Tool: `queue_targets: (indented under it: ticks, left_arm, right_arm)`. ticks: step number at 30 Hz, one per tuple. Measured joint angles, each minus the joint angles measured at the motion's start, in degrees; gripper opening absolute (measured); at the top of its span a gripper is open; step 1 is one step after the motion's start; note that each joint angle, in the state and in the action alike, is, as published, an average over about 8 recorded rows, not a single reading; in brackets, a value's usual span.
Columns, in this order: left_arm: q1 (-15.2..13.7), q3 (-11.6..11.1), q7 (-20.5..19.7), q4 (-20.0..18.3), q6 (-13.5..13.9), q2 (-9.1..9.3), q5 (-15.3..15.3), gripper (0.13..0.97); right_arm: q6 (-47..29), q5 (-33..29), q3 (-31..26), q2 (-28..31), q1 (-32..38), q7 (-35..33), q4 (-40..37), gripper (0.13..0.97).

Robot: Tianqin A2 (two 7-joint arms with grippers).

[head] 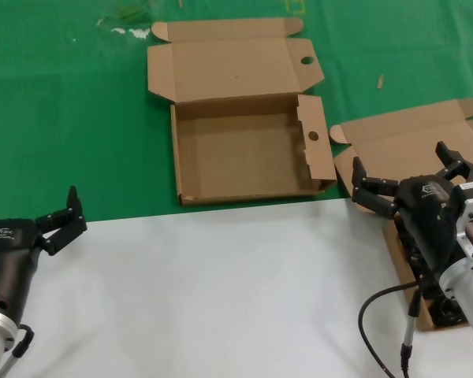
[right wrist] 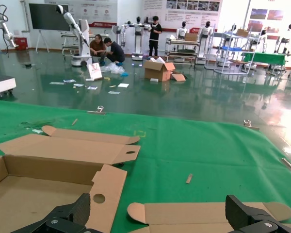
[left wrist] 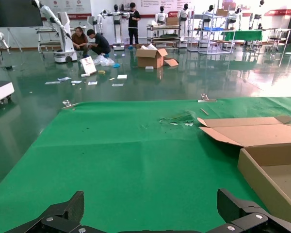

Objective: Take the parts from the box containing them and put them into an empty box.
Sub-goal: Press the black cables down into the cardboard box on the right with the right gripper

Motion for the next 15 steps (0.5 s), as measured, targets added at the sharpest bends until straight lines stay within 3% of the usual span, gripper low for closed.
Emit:
queue_targets:
  ticks: [15]
  left_arm:
    - [0.00,0.00,0.00,0.00,0.00,0.00,0.00,0.947]
  right_arm:
    - [-0.06,-0.01,0.13,-0.08,-0.01,-0.07,0.04,0.966]
